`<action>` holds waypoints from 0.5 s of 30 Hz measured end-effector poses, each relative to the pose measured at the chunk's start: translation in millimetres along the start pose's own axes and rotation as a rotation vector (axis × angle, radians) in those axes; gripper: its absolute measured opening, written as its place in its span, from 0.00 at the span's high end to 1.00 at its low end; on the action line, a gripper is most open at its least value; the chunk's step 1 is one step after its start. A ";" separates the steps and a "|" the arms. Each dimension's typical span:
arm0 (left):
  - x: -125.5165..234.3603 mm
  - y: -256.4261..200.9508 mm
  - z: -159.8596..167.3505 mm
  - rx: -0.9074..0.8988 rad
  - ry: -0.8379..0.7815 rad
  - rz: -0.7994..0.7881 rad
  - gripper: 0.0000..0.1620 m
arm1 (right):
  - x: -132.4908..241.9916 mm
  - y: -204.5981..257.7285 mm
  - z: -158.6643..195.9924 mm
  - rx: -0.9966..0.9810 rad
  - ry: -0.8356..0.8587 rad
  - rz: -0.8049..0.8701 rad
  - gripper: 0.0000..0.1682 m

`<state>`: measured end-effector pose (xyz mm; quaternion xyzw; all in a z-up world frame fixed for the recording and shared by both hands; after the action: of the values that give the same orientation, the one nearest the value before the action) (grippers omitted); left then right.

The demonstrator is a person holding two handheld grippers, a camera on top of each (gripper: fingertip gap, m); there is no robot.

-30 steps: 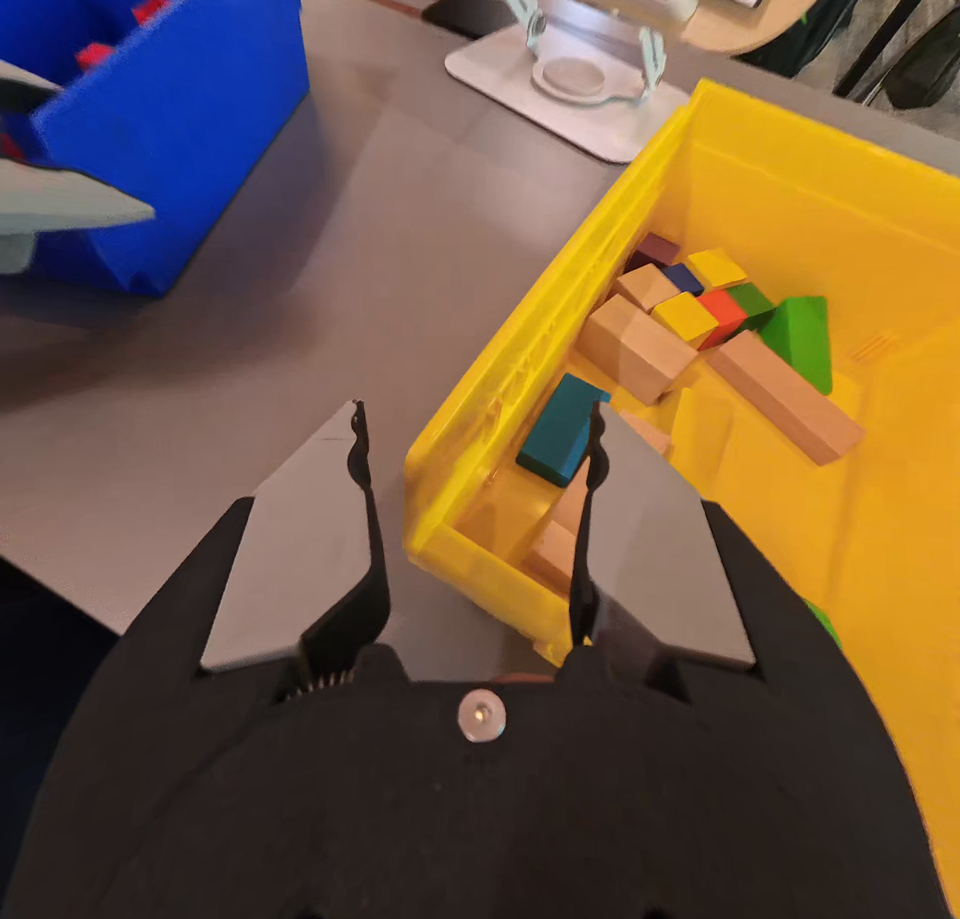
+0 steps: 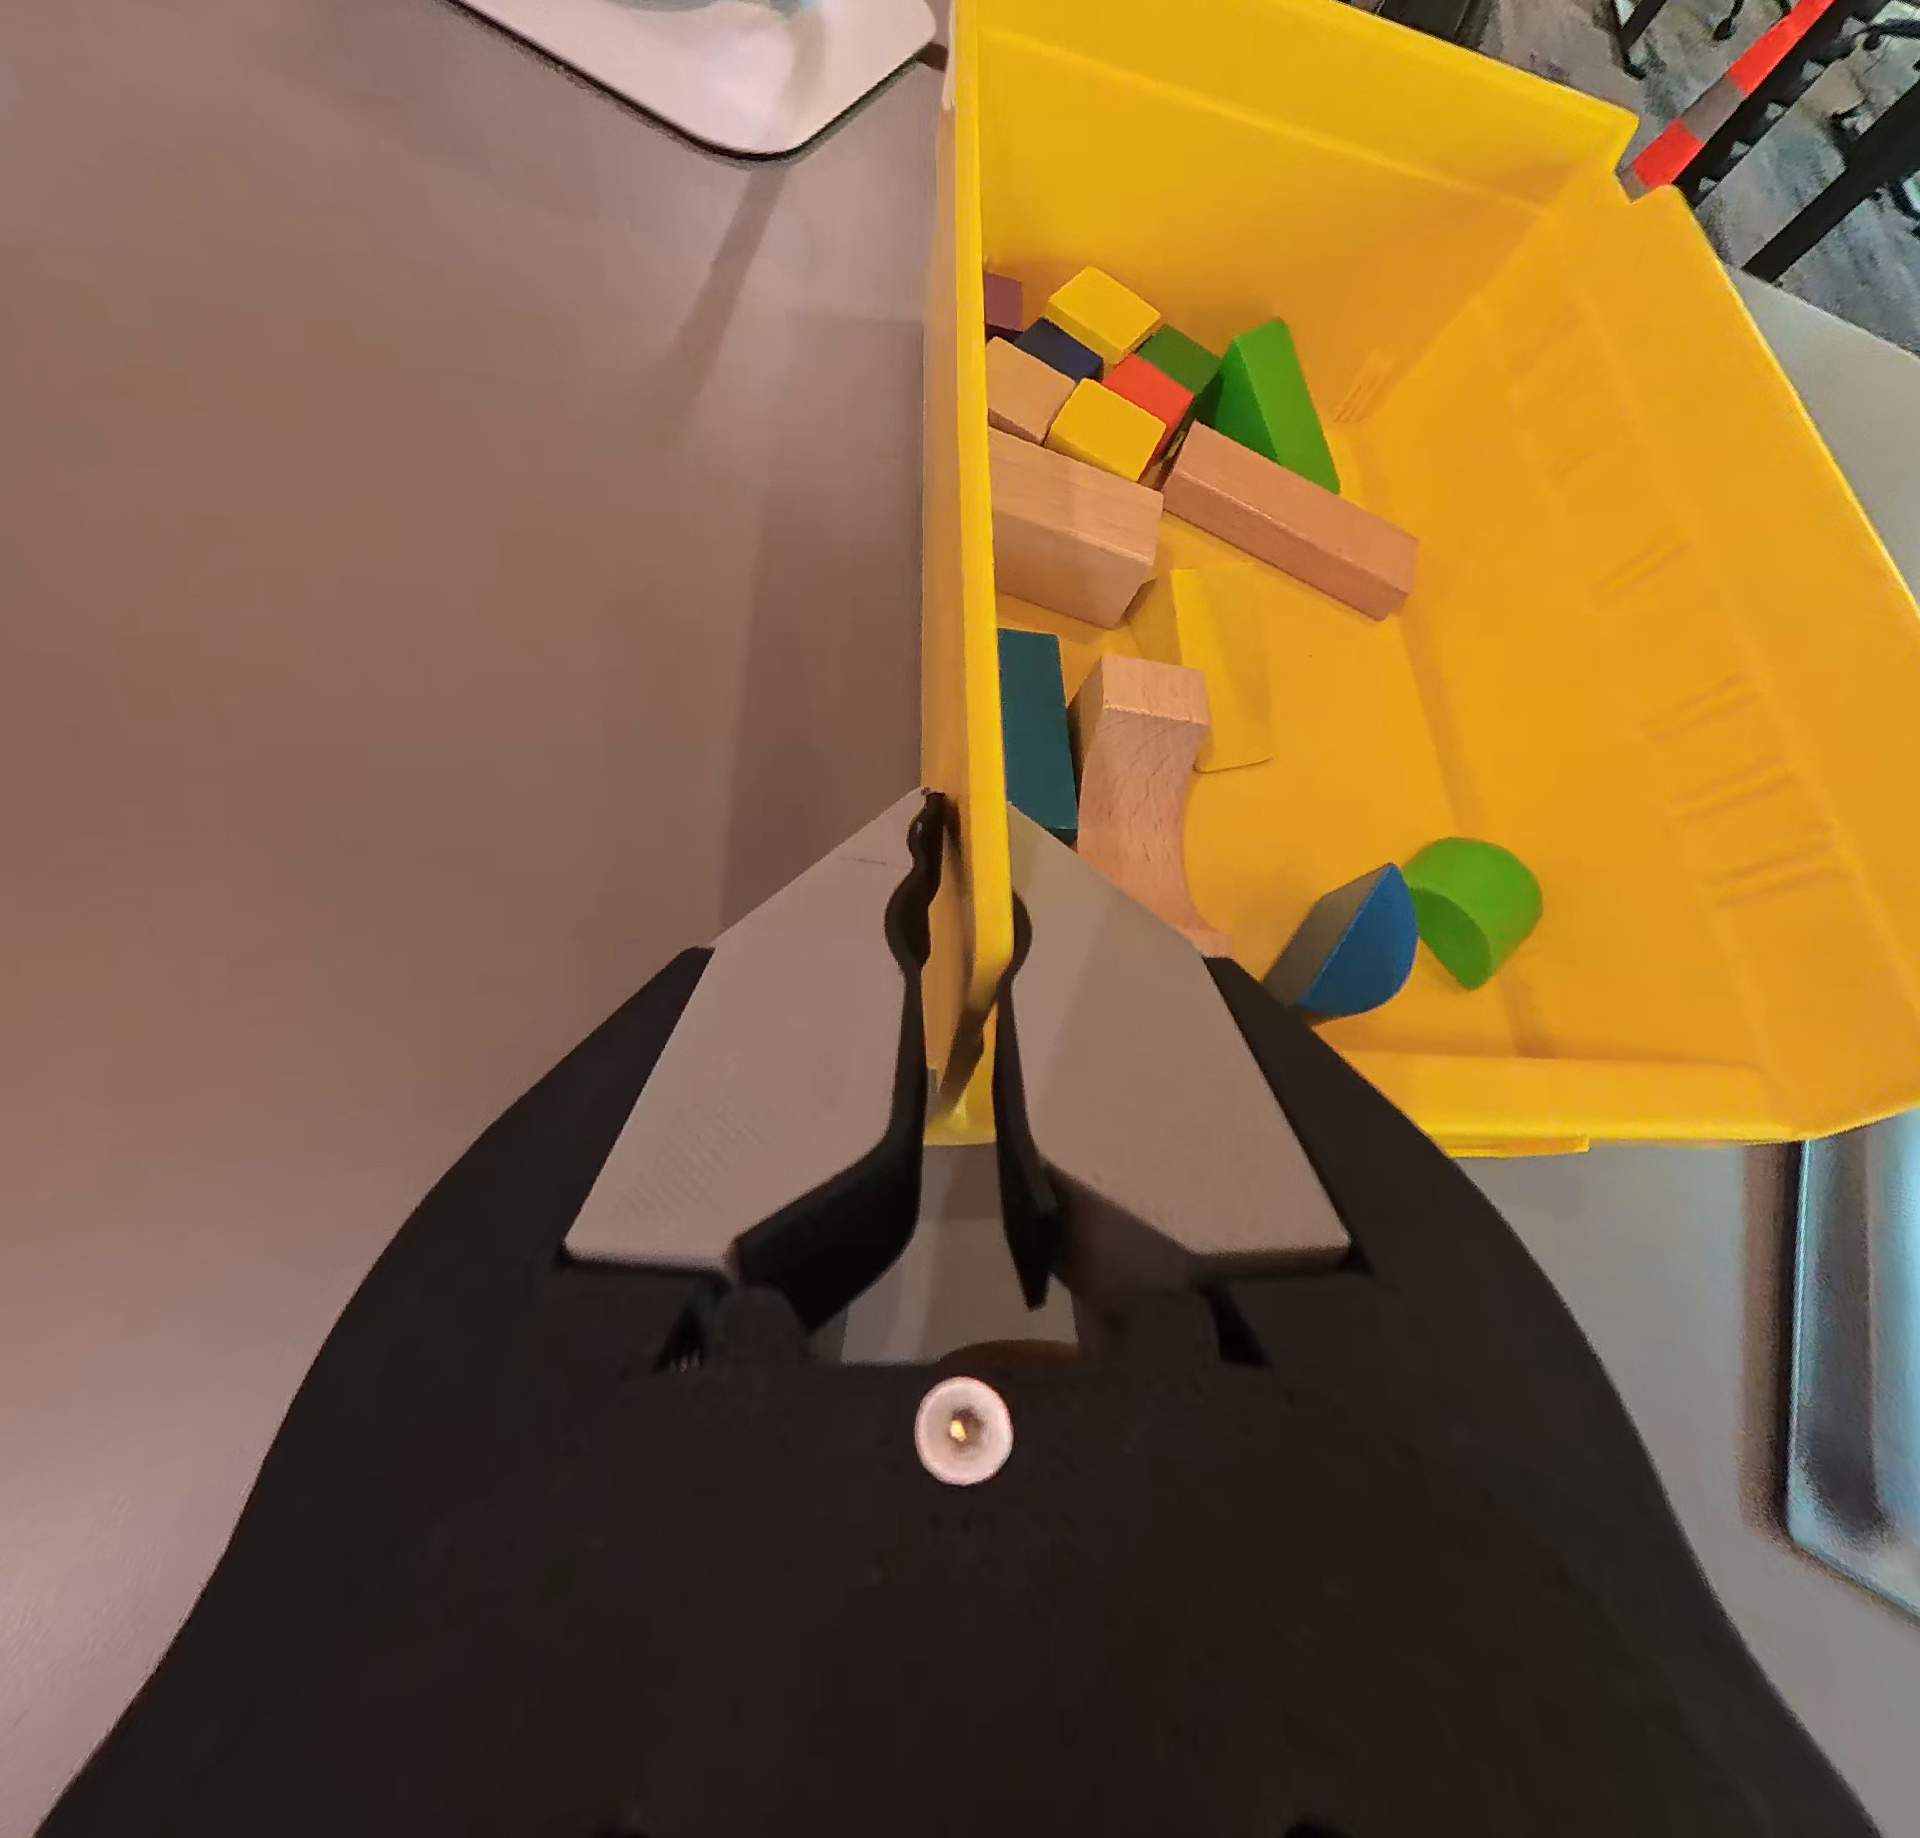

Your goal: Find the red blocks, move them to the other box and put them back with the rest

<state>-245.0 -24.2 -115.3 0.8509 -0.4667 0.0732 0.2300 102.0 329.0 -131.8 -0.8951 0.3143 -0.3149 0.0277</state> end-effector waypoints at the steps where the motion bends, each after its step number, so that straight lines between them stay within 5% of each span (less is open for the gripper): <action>1: -0.7 -0.5 -0.4 0.000 0.006 0.004 0.98 | -2.5 -1.7 -1.1 -0.003 0.003 0.000 0.98; 15: 45.5 1.0 16.0 0.044 -0.055 -0.050 0.99 | 33.2 4.6 20.4 0.042 -0.024 0.148 0.98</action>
<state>-222.1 -66.6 -113.7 0.8688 -0.4496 0.0544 0.2000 131.4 303.1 -131.1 -0.8723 0.3727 -0.3078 0.0736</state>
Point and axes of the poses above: each gripper's, where its closed fingertips meet, x back along the fingers, z out of its underside, y = z × x across the jaws, the point moved 1 cm from there along x, back along the fingers, and after that the axes turned 1 degree about z, right-handed, at the moved point
